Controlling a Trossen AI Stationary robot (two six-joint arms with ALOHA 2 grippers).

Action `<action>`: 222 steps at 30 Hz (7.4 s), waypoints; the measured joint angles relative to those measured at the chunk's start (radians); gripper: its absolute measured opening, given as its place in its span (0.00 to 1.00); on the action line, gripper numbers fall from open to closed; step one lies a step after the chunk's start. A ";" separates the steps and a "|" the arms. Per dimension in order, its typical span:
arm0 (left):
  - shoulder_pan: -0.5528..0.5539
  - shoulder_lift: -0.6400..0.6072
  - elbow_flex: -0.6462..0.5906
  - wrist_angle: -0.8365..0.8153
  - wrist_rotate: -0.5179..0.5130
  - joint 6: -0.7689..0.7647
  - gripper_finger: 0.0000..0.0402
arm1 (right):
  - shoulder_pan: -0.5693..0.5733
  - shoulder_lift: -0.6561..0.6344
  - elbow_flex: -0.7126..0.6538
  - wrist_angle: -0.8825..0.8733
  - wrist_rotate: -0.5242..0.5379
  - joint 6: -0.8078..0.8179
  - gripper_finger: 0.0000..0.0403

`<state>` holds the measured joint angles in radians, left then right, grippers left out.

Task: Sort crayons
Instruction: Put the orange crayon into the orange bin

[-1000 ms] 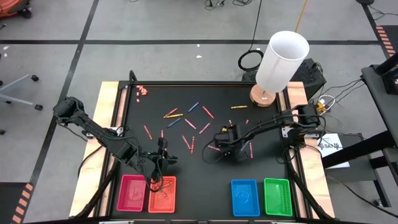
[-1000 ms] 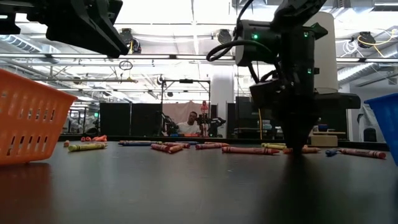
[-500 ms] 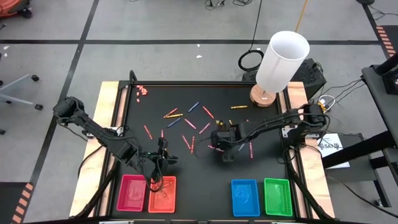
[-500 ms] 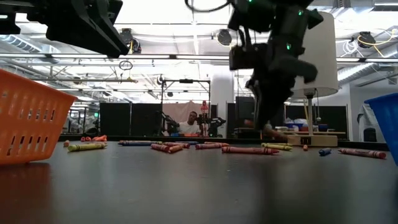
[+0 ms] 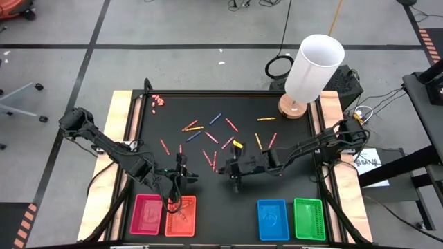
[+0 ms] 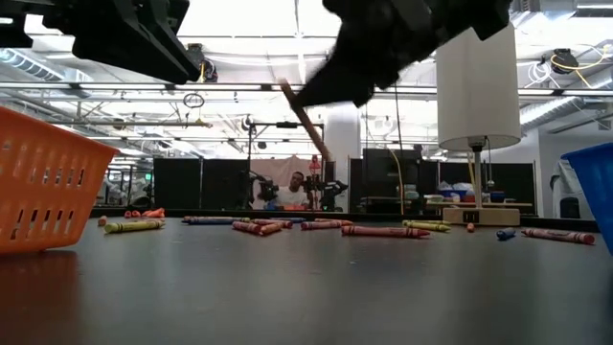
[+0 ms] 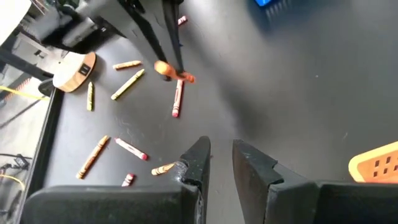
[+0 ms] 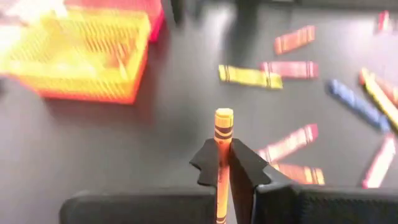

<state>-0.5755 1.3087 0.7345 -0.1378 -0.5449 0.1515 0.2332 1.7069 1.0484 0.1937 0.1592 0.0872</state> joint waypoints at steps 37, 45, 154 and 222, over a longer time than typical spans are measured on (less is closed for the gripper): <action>0.078 0.145 -0.017 0.590 -0.049 -0.211 0.59 | 0.030 0.055 -0.217 0.933 0.004 -0.205 0.00; 0.116 0.202 -0.017 0.697 -0.055 -0.197 0.59 | 0.031 0.055 -0.217 0.940 0.004 -0.213 0.00; 0.076 0.116 -0.016 0.460 -0.057 0.103 0.07 | 0.083 0.050 -0.216 0.660 0.080 -0.204 0.39; -0.182 0.090 0.007 -0.012 0.405 -0.871 0.07 | 0.082 0.050 -0.216 0.615 0.081 -0.166 0.39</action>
<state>-0.7579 1.3983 0.7415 -0.1495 -0.1404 -0.7193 0.3149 1.7569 0.8322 0.8085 0.2401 -0.0792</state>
